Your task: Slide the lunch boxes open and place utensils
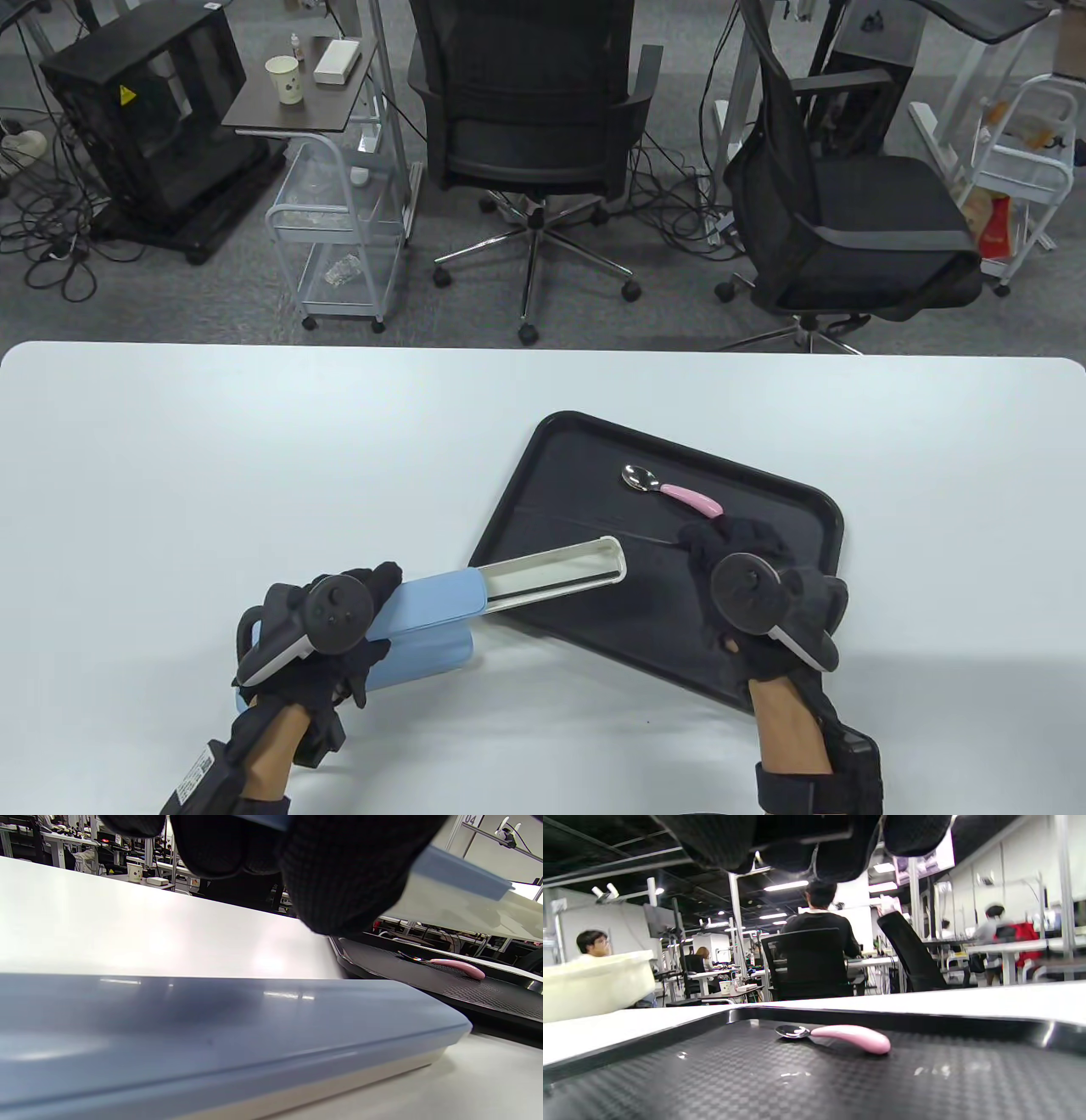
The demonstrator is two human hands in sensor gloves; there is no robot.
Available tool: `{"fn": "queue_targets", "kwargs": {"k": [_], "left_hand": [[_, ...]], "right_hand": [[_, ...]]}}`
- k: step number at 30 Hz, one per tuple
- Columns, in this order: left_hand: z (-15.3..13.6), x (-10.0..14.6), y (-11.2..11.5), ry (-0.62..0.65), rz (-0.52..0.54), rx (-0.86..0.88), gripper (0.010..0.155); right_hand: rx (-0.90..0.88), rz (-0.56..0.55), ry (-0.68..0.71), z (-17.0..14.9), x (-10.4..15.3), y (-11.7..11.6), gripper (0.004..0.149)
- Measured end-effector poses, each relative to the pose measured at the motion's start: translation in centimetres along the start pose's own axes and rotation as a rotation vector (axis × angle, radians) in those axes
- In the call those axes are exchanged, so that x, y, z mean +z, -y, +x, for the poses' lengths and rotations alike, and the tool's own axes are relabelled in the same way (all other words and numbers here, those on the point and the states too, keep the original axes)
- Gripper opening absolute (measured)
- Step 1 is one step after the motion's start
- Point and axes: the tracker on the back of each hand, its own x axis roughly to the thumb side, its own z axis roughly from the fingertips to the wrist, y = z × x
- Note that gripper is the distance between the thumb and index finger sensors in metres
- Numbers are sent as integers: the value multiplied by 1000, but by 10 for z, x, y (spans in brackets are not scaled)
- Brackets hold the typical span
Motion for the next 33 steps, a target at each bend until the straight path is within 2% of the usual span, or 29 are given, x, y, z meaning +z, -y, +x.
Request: {"fn": "queue_targets", "kwargs": {"k": [5, 14, 23, 33], "left_hand": [[-1, 1, 0, -4, 9, -6, 82], [0, 1, 1, 6, 5, -17, 82], [20, 0, 4, 66, 1, -77, 82], [36, 6, 3, 127, 39, -64, 82]], "right_hand": [[67, 5, 69, 16, 8, 0, 37], [157, 22, 106, 27, 9, -6, 37], [152, -20, 215, 63, 17, -10, 40], [140, 10, 291, 87, 23, -15, 40]]}}
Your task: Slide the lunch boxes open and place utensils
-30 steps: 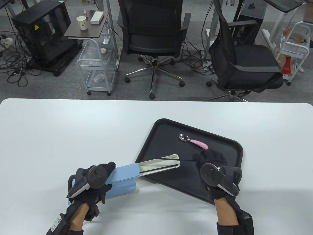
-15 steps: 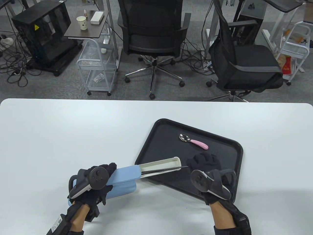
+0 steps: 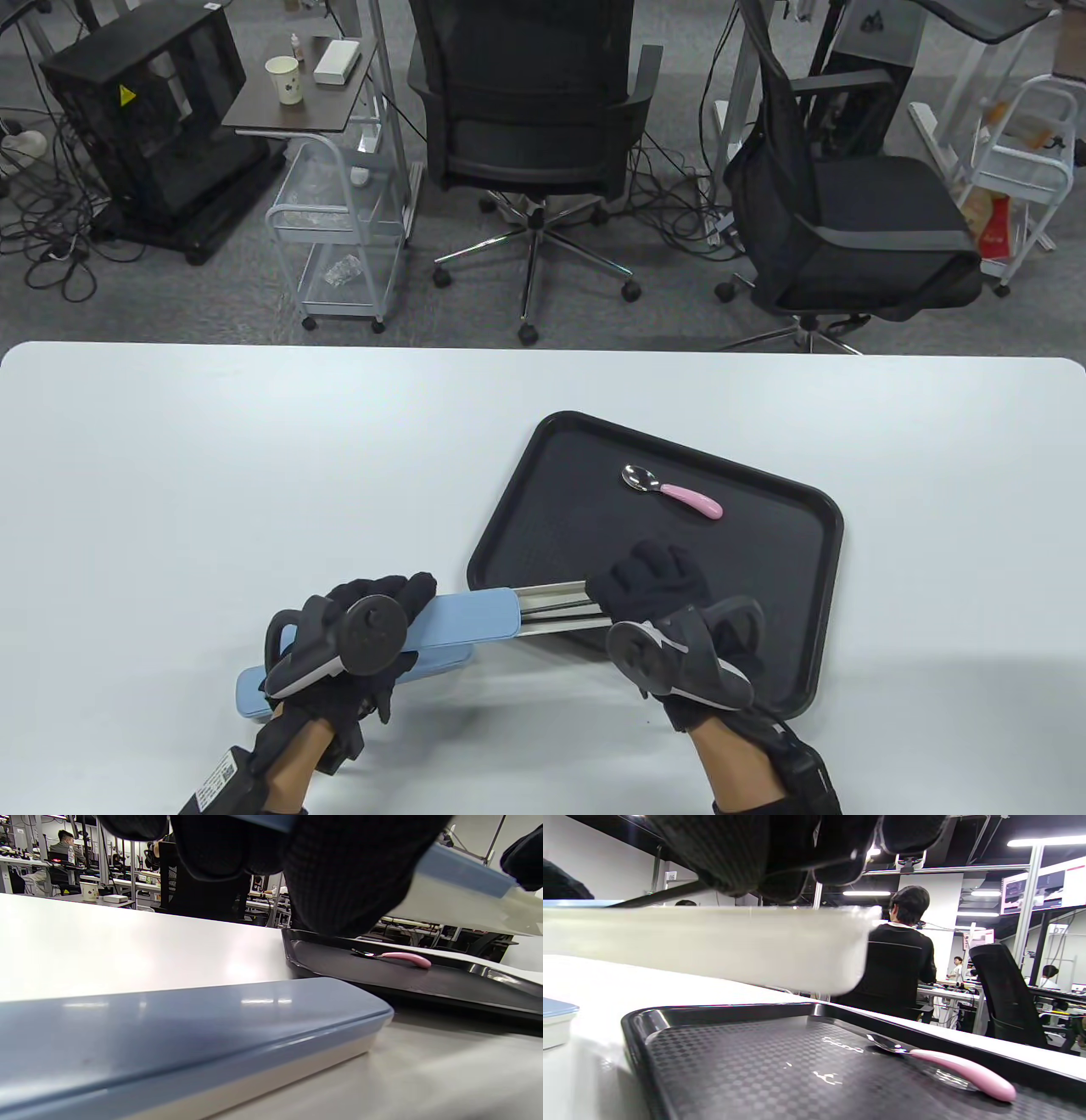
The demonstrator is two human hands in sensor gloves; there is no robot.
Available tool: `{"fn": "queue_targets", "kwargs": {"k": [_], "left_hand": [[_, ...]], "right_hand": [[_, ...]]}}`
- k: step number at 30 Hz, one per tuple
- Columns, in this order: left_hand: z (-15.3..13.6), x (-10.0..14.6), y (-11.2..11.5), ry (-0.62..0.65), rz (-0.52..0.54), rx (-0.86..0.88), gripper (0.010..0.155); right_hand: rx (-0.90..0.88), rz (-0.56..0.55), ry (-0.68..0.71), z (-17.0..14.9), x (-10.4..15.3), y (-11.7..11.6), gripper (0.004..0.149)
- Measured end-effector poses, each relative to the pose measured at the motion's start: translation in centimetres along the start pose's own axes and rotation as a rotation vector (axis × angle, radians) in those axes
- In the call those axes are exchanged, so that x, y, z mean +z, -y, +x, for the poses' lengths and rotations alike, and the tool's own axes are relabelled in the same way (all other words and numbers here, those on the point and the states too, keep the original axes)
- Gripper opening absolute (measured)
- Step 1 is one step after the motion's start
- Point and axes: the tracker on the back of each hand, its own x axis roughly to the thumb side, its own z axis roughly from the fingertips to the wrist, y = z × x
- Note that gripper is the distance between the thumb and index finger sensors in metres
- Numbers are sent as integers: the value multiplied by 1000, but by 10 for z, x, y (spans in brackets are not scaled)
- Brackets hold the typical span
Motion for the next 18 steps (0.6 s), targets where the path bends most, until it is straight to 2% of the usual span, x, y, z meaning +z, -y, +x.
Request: {"fn": "queue_targets", "kwargs": {"k": [7, 18], "left_hand": [[2, 1, 0, 6, -4, -8, 82], [-3, 4, 0, -9, -1, -9, 82]], "right_hand": [[-34, 4, 11, 3, 0, -2, 40], [-91, 31, -13, -6, 2, -8, 52]]}}
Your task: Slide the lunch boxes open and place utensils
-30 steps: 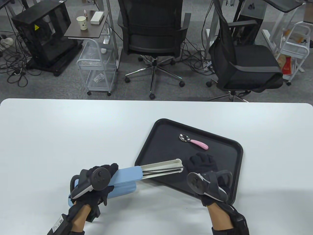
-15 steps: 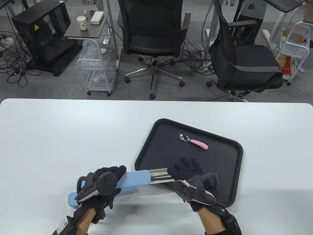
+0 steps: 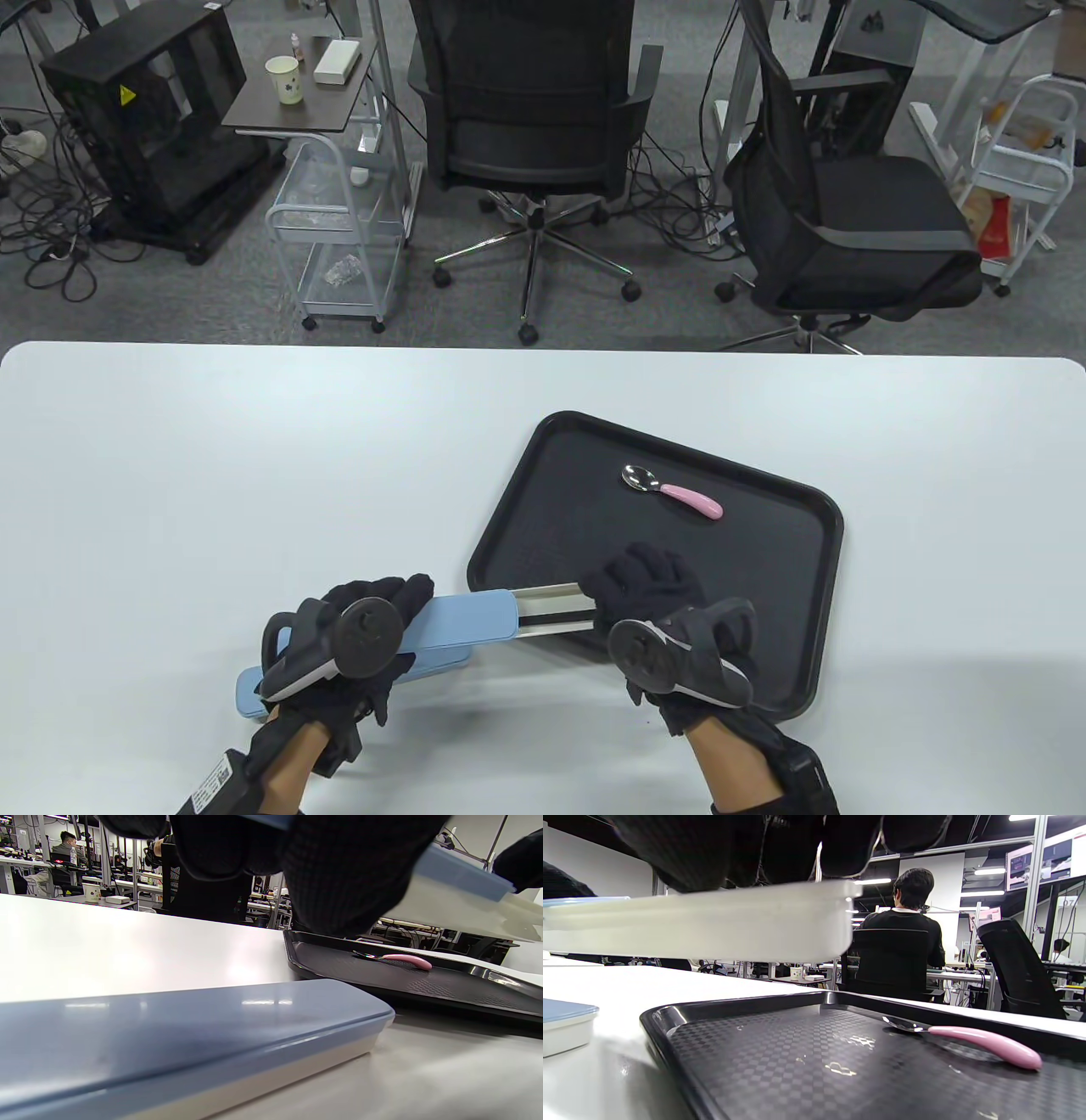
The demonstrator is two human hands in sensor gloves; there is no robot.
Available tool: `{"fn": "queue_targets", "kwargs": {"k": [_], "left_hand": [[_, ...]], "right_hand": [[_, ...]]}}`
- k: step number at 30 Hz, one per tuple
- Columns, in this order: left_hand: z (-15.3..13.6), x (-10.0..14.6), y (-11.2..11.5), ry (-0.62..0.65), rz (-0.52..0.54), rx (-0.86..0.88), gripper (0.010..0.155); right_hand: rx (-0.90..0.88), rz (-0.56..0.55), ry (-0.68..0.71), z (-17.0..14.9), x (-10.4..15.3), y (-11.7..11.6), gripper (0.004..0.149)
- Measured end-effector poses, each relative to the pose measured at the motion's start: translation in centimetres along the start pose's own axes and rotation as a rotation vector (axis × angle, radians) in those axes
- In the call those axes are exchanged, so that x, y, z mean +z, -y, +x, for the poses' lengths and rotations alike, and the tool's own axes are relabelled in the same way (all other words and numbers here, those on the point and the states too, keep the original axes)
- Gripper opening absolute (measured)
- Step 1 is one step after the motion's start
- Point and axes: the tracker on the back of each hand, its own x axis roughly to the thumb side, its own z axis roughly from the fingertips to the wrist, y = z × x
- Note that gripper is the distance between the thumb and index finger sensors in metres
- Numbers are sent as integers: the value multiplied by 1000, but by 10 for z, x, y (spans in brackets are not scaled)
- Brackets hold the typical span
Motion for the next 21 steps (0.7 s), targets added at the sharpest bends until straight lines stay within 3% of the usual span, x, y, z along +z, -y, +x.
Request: {"fn": "queue_targets", "kwargs": {"k": [11, 21], "left_hand": [[-1, -2, 1, 15, -17, 19, 82], [-12, -1, -3, -21, -4, 37, 82]], "right_hand": [[-96, -26, -76, -19, 0, 12, 59], [-115, 30, -300, -61, -36, 21, 66]]}}
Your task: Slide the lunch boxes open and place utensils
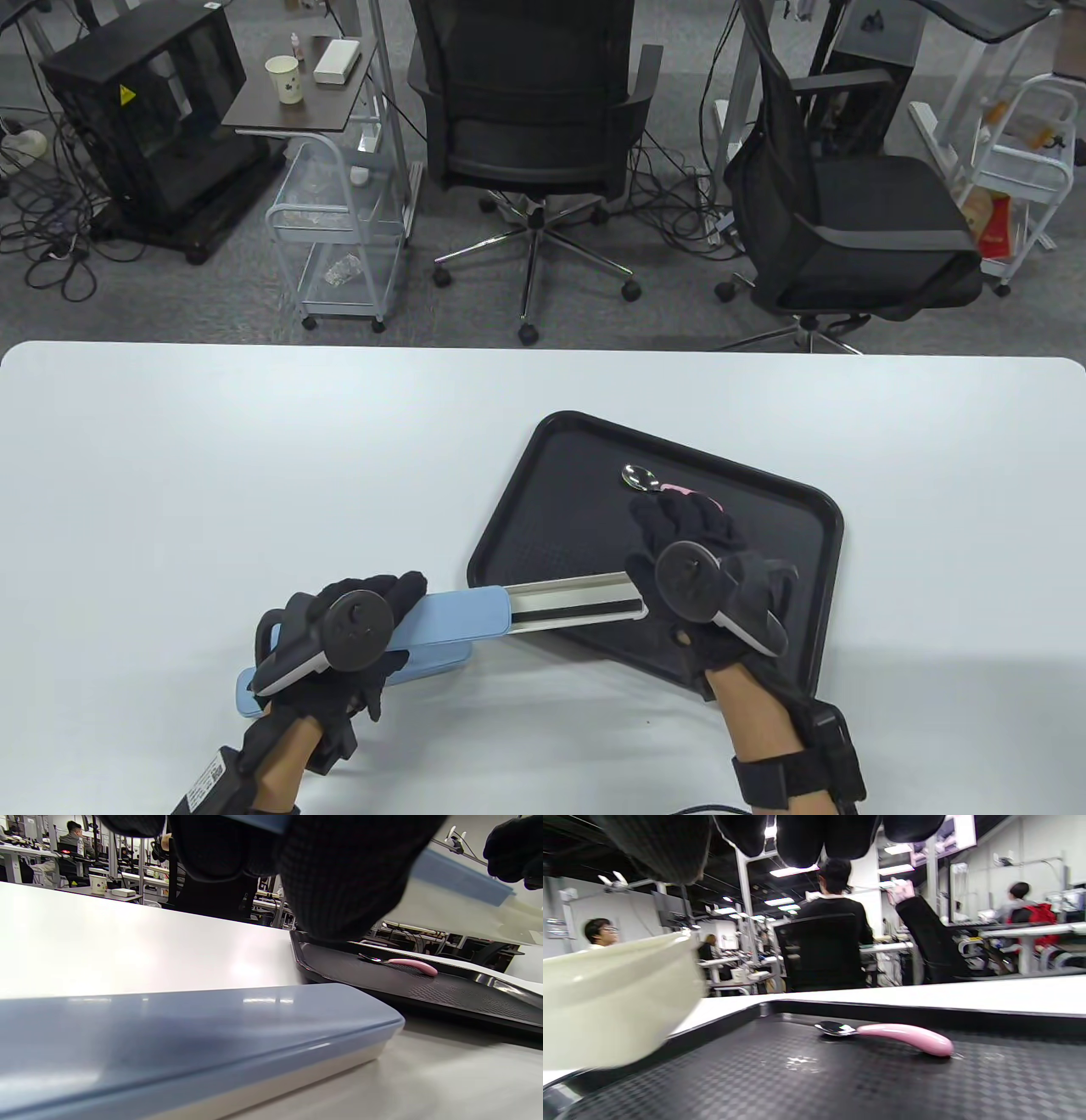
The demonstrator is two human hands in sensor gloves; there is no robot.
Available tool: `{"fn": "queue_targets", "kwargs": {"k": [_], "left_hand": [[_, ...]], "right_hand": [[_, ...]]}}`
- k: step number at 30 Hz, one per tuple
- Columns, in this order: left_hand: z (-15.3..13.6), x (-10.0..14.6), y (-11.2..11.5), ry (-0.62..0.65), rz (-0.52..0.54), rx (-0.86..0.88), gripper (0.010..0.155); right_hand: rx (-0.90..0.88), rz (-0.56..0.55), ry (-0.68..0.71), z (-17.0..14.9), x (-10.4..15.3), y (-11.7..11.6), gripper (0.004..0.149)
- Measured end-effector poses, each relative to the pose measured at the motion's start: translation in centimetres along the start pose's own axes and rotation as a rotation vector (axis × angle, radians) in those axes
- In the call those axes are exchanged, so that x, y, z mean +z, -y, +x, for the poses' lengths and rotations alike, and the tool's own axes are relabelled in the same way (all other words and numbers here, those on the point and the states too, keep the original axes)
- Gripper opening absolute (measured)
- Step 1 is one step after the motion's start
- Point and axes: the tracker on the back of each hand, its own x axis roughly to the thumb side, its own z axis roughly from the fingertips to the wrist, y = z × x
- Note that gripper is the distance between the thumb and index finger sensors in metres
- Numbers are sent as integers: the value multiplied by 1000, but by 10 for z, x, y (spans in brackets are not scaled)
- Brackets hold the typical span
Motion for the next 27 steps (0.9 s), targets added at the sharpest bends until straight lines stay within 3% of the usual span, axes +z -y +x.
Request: {"fn": "queue_targets", "kwargs": {"k": [4, 10, 16, 27], "left_hand": [[-7, -2, 0, -16, -10, 25, 82], [-10, -3, 0, -26, -19, 27, 82], [-15, -2, 0, -42, -15, 36, 82], [-19, -2, -2, -64, -19, 30, 82]], "right_hand": [[-1, 80, -139, -18, -31, -7, 69], [64, 207, -314, -47, -69, -34, 72], [96, 286, -404, -76, -81, -70, 73], [67, 410, -433, -102, -83, -105, 76]]}}
